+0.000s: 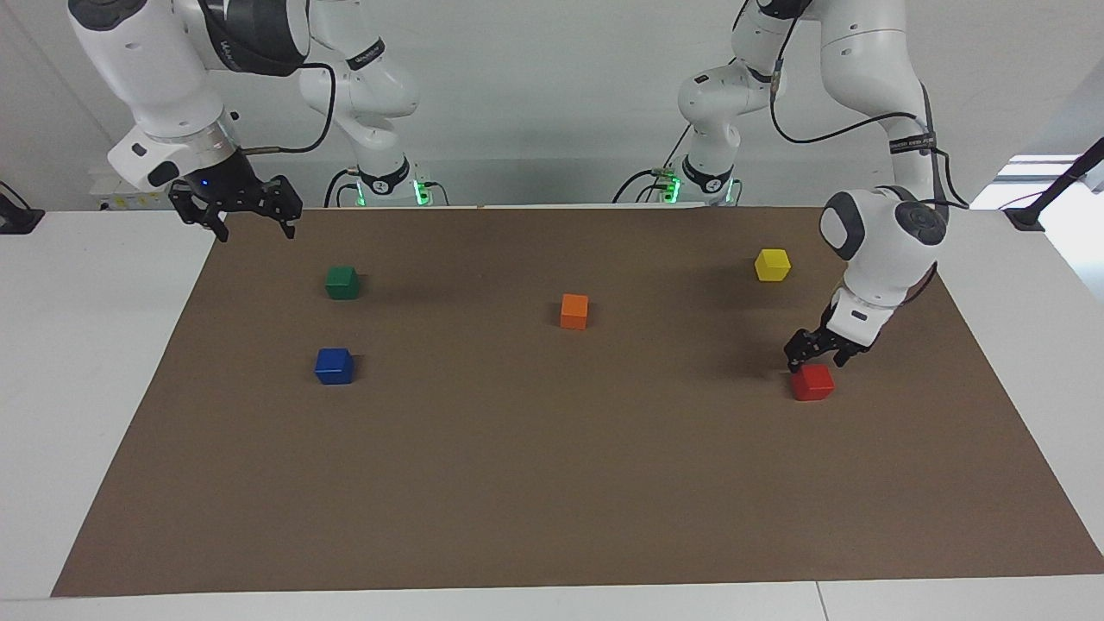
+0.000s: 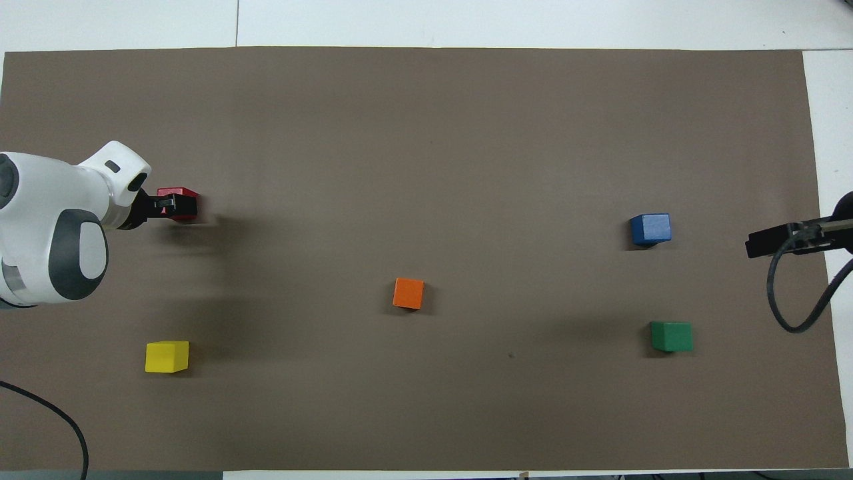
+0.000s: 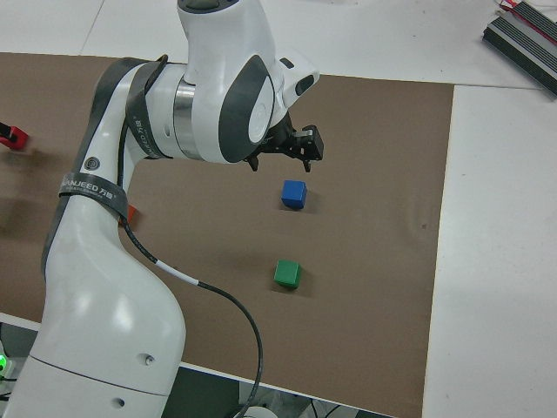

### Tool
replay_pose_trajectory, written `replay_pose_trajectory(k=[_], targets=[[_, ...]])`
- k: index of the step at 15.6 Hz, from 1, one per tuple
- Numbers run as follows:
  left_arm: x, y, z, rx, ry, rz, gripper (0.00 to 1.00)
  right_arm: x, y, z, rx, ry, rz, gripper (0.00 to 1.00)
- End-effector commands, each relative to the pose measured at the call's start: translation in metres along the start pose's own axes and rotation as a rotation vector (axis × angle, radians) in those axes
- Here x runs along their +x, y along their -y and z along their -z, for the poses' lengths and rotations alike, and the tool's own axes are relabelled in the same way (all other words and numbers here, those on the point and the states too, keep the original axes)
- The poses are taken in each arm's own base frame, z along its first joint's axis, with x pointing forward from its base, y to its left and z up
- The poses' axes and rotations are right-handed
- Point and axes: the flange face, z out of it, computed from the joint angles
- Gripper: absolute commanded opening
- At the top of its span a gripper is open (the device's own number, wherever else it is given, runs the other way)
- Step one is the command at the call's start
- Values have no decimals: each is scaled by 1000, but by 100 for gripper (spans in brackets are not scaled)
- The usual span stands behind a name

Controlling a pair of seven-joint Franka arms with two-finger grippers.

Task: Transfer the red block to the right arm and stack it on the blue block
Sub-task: 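Grasp the red block with the left gripper and lift it, then carry the red block toward center while the right gripper reaches toward it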

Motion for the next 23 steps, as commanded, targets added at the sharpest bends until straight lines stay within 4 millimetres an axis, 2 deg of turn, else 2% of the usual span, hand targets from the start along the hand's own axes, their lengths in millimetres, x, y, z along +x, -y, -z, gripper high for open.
replay_pose_trajectory(k=[1,4,5,6,7,8,10,11,13,15,17,19,21,23], targets=[[8,1,-13,23,-7,-50,100,-15,-9,-23,131,-8,5,100],[19,-3,-8,18,-21,-39,79,-20,-21,-51,321,-19,20,100],[23,-9,-8,14,-21,-22,64,-20,-24,-60,393,-29,18,100],[23,-11,-8,14,-20,-2,44,-20,-28,-69,460,-43,33,100],[23,-14,-8,12,-18,-2,12,-20,-34,-83,539,-62,61,100],[23,-15,-8,11,-12,0,0,-21,-44,-98,628,-95,88,100],[29,-17,0,-3,-13,30,0,-18,-53,-126,759,-157,135,100],[37,-19,12,-23,10,82,0,-16,-55,-131,810,-179,129,100],[50,-39,53,-66,79,193,0,-12,-46,-137,933,-196,133,100],[48,-56,102,-102,129,308,0,-10,-35,-148,1077,-225,141,100],[29,-95,151,-126,154,380,0,-8,-22,-158,1192,-224,151,100],[9,-132,189,-127,166,435,0,-11,-4,-163,1310,-218,162,100],[-9,-167,231,-224,203,683,0,-14,25,-176,1473,-211,185,100],[-23,-204,251,-298,285,927,0,-9,43,-201,1654,-190,224,100]])
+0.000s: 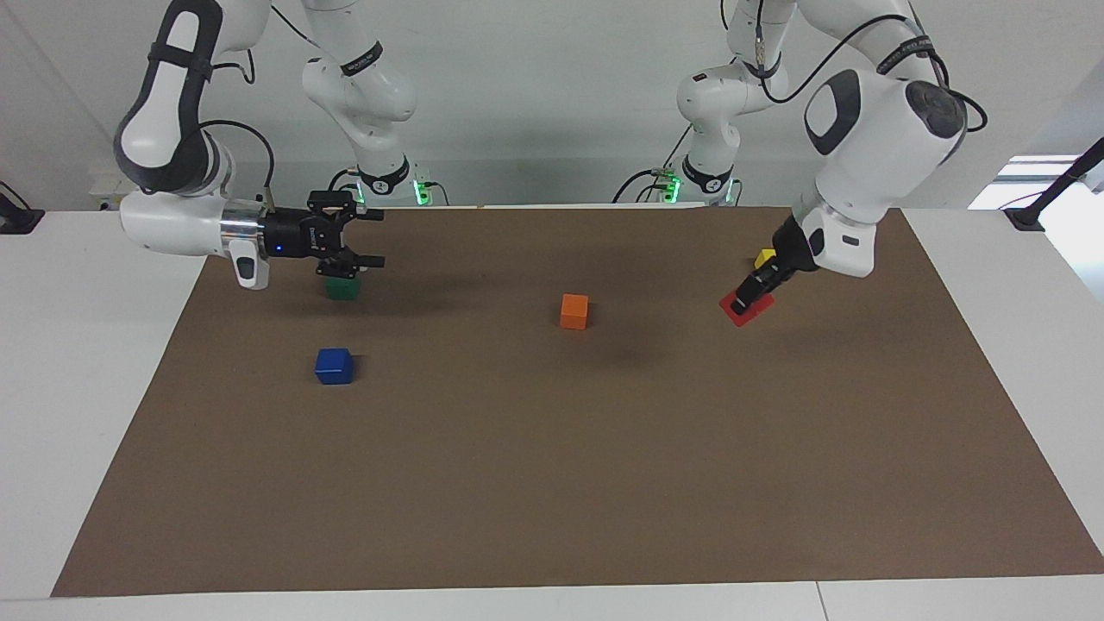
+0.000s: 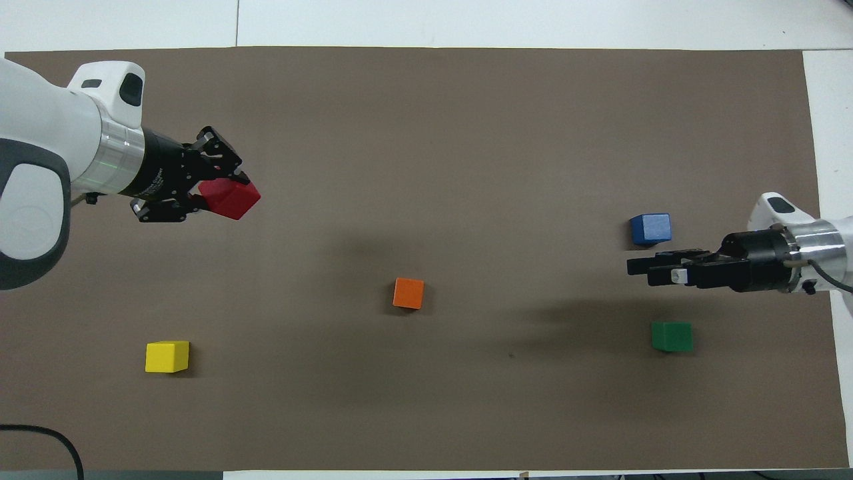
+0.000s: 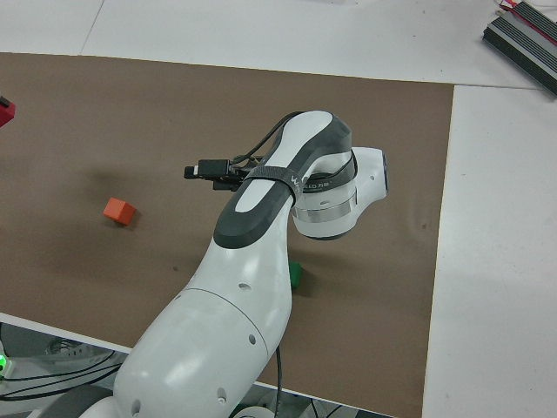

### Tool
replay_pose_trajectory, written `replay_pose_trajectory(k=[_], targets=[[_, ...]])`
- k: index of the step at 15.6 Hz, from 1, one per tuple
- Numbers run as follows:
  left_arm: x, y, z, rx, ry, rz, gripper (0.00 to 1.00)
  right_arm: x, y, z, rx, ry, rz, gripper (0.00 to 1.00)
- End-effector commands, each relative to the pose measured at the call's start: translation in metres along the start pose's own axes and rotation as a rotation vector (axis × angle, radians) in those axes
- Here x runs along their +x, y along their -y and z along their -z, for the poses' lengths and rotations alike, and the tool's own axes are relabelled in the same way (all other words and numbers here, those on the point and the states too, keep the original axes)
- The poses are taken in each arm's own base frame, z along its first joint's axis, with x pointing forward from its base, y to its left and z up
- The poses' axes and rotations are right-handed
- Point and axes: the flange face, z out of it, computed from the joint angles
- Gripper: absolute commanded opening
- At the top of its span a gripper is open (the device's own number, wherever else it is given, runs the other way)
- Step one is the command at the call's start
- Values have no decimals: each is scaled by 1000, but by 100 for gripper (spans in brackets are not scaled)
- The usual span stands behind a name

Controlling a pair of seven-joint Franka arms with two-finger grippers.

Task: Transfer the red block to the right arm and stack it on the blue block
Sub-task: 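Carry the red block toward center while the right gripper reaches toward it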

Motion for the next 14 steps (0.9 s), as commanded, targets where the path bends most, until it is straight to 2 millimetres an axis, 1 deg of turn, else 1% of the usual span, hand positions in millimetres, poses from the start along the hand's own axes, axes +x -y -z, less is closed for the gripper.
replay_pose_trajectory(k=[1,2,3,4,5,6,7,8,10,11,12,13,14], targets=[[-53,-20,9,-61,95,300,0,-3,-31,-30,227,0,29,100],[-78,-30,12,-77,127,369,0,-2,-30,-38,256,3,41,100],[-105,-42,15,-101,164,437,0,0,-25,-49,305,7,50,100],[-126,-52,14,-118,196,516,0,2,-22,-61,357,3,51,100],[-141,-59,7,-128,211,590,0,3,-26,-68,392,2,42,100],[-162,-68,0,-145,213,637,0,2,-33,-81,449,16,28,100],[-176,-71,-8,-157,218,705,0,1,-37,-94,506,9,42,100],[-191,-74,-14,-140,231,770,0,-4,-43,-105,531,-9,60,100],[-222,-81,-19,-124,250,869,0,-9,-48,-127,568,-23,89,100],[-226,-82,-19,-122,256,918,0,-13,-59,-142,603,-45,105,100],[-232,-83,-20,-116,259,937,0,-17,-70,-162,656,-48,109,100],[-241,-83,-23,-107,260,930,0,-20,-77,-172,681,-40,93,100],[-249,-82,-27,-101,256,920,0,-23,-79,-176,700,-33,84,100]])
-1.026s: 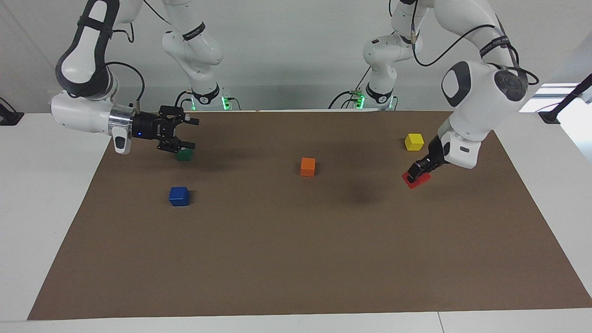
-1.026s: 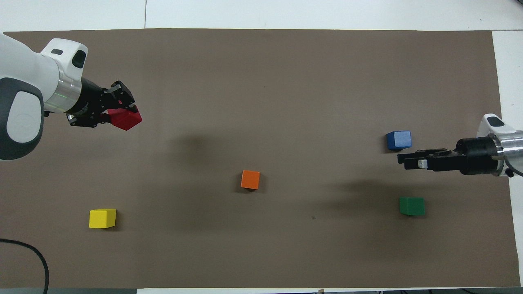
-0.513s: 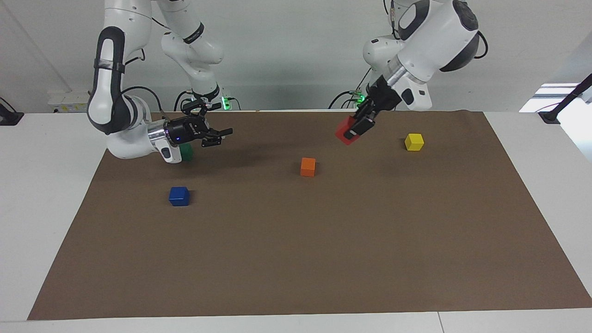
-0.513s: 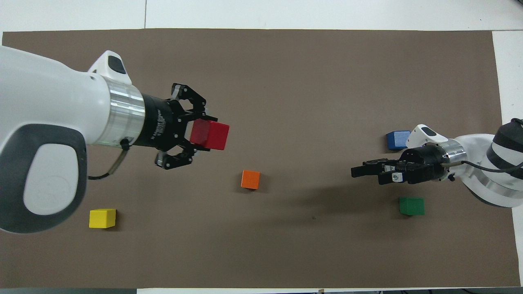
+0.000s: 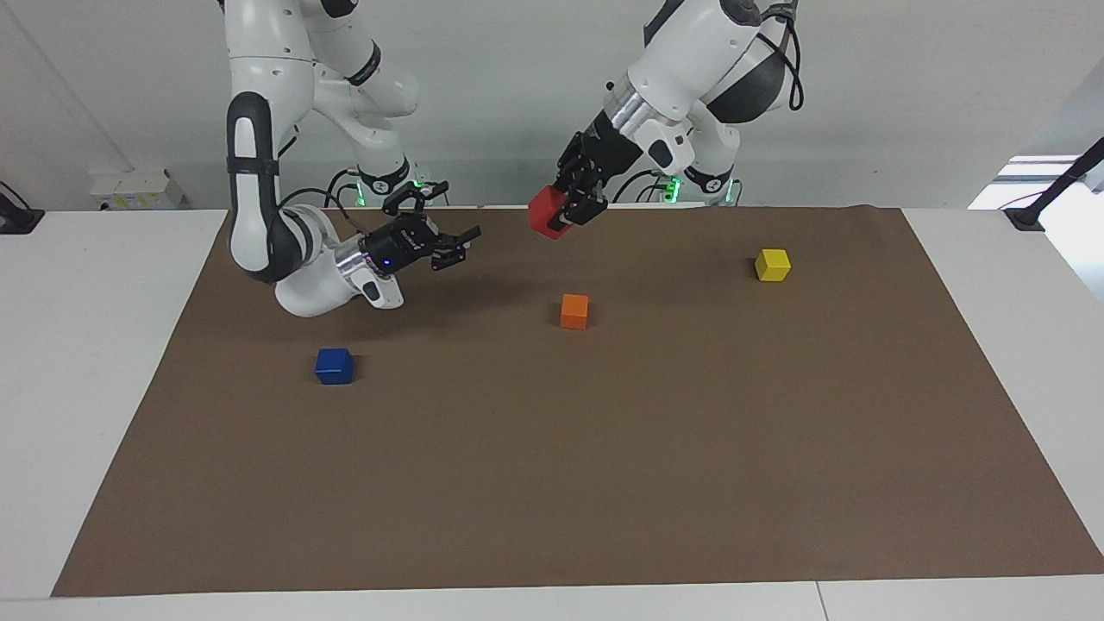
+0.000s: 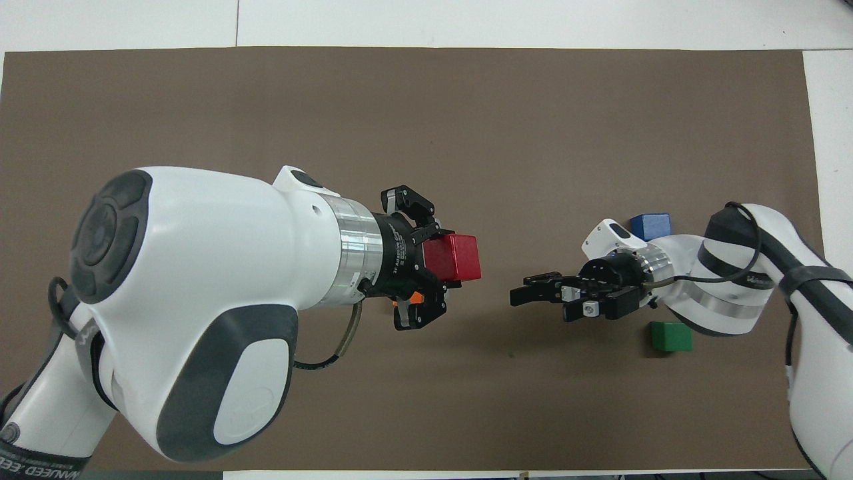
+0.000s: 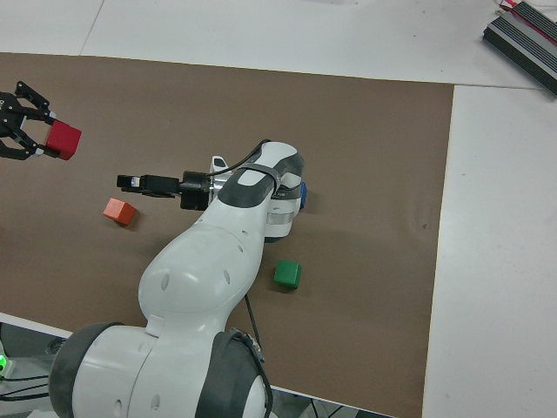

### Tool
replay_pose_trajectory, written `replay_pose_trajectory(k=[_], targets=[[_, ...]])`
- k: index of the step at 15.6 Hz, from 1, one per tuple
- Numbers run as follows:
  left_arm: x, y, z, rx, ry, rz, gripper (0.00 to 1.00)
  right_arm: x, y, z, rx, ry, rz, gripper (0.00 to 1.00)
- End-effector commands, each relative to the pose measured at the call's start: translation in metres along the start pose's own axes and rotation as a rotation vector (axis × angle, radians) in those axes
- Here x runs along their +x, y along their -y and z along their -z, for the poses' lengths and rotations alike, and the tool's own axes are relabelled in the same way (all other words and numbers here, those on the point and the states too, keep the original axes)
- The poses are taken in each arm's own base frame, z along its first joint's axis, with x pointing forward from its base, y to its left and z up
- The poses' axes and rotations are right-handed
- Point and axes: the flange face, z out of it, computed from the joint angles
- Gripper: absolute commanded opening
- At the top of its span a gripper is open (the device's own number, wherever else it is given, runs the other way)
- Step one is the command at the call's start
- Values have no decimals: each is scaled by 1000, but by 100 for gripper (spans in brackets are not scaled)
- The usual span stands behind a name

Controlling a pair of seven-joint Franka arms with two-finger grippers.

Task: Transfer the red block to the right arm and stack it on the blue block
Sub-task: 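Carry the red block toward center while the right gripper reaches toward it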

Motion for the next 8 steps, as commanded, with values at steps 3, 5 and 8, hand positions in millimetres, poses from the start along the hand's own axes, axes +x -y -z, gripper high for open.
replay_pose_trajectory(k=[3,5,8], targets=[[7,25,-14,-31,-11,47,0,-12,-36,-23,149,-48,-13,100],[16,29,-22,-49,-25,60,0,-14,-50,-32,183,-65,-29,100],[16,39,-28,-41,-37,48,0,-17,-74,-49,255,-109,-44,100]])
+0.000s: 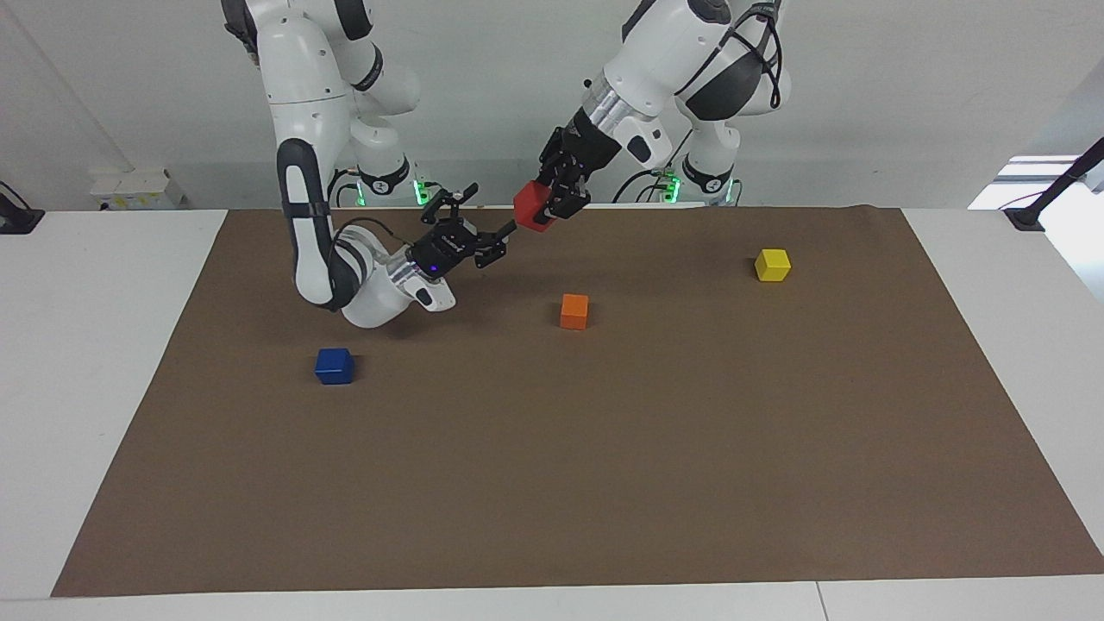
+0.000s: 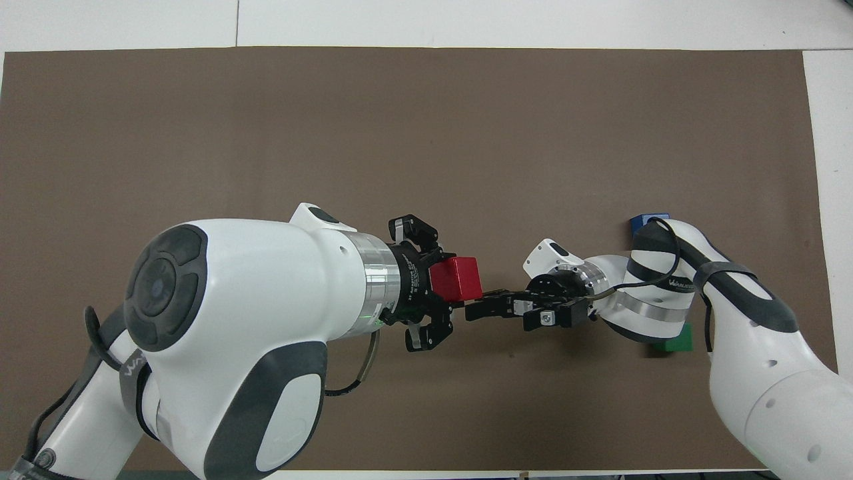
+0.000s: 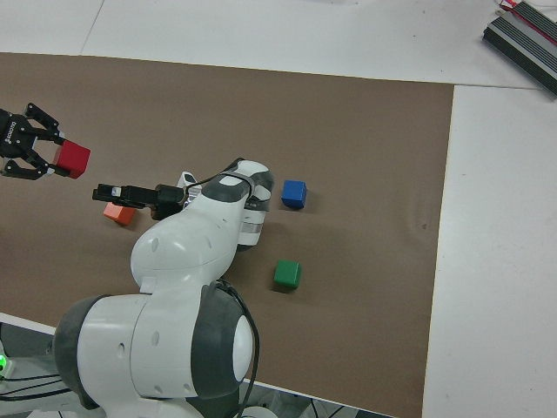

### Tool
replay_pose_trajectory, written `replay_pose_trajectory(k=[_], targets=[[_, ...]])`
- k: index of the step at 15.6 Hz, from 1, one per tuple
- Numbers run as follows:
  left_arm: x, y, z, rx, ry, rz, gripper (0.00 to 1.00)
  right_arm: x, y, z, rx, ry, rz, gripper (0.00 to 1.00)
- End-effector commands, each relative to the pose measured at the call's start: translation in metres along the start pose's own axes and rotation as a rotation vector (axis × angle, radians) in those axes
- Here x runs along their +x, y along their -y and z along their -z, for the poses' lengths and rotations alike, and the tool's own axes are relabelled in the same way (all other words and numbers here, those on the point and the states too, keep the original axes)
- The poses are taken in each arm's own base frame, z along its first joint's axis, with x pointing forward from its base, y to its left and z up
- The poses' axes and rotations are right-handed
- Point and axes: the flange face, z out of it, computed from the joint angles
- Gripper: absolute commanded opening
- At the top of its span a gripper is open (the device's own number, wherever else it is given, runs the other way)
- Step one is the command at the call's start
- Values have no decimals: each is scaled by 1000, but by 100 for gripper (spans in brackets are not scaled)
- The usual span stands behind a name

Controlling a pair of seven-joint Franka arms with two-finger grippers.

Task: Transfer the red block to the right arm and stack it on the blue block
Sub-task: 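Close the right gripper on the red block held by the left gripper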

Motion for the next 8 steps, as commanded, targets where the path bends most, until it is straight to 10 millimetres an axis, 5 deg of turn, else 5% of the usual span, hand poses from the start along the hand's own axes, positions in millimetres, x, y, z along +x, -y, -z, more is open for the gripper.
replay_pose_trajectory(k=[1,8], targets=[[1,16,1,-22,11,16,0,3,-19,-3,58,-30,8,100],[7,23,-5,-17,-9,19,0,16,-32,-32,98,-76,62,100]])
